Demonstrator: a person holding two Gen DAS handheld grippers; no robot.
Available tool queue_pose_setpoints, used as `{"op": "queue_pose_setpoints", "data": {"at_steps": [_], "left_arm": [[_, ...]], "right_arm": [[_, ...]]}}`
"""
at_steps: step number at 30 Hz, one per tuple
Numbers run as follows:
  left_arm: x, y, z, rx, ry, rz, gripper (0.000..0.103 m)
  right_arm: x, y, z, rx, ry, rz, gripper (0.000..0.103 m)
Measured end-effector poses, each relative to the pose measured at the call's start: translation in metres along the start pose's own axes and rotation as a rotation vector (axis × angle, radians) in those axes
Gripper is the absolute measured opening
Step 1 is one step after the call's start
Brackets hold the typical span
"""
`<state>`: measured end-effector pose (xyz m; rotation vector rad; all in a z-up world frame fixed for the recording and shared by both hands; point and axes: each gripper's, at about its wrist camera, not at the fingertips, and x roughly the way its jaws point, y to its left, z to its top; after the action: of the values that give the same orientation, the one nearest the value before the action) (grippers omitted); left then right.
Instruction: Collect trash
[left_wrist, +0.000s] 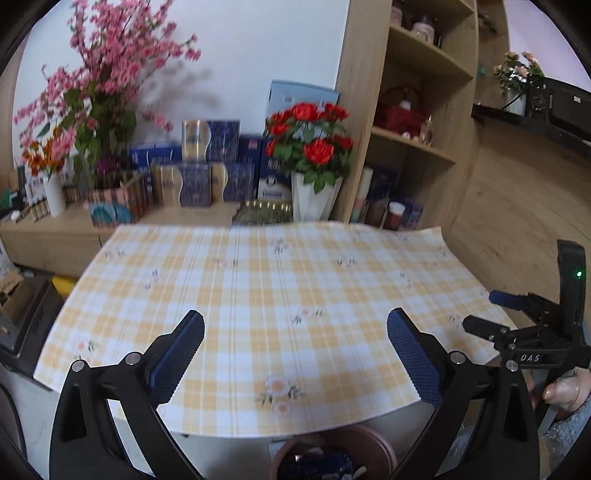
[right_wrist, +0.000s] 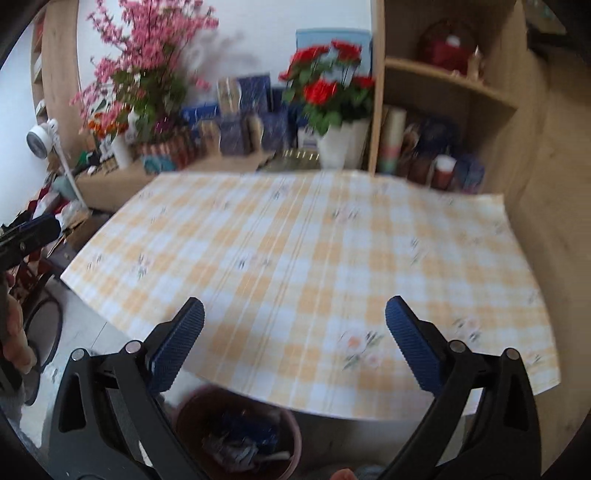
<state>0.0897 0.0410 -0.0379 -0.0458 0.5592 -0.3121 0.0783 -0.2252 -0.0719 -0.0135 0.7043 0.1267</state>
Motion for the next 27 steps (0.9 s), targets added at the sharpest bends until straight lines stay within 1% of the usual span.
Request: {"op": "queue_pose_setpoints", "data": {"at_steps": [3,5,8,9,11,16,19,27], "left_arm": [[-0.01,-0.012,0.017,0.033,-0.044,0.016,0.097],[-0.016,-0.016,0.025,0.038,-0.074,0.007,0.097],[-0.02,-0.019,0.036,0.034,-0.096,-0.008,0.097],[-0.023,-0.019,0.038,0.032,-0.102,-0.003,0.097],[-0.026,-0.022,0.041,0.046,-0.121,0.041,0.097],[-0.033,-0.027,0.043,0.084,-0.148,0.127,0.097],[-0.037,-0.029,0.043,0.094,-0.157,0.161,0.097],[-0.043,-0.029,0.047,0.11,-0.165,0.201,0.097]], "right_arm": [[-0.024,-0.006,0.018,-0.007,-0.074,-0.035,0.097],[-0.036,-0.007,0.028,-0.011,-0.116,-0.048,0.097],[-0.055,-0.007,0.037,-0.019,-0.168,-0.07,0.097],[-0.061,-0.008,0.04,-0.019,-0.182,-0.075,0.097],[-0.071,-0.01,0.045,-0.013,-0.204,-0.076,0.097],[-0.084,-0.011,0.048,0.001,-0.236,-0.086,0.097],[-0.088,-0.013,0.05,0.015,-0.246,-0.086,0.097],[-0.09,-0.011,0.048,0.028,-0.249,-0.083,0.097]]}}
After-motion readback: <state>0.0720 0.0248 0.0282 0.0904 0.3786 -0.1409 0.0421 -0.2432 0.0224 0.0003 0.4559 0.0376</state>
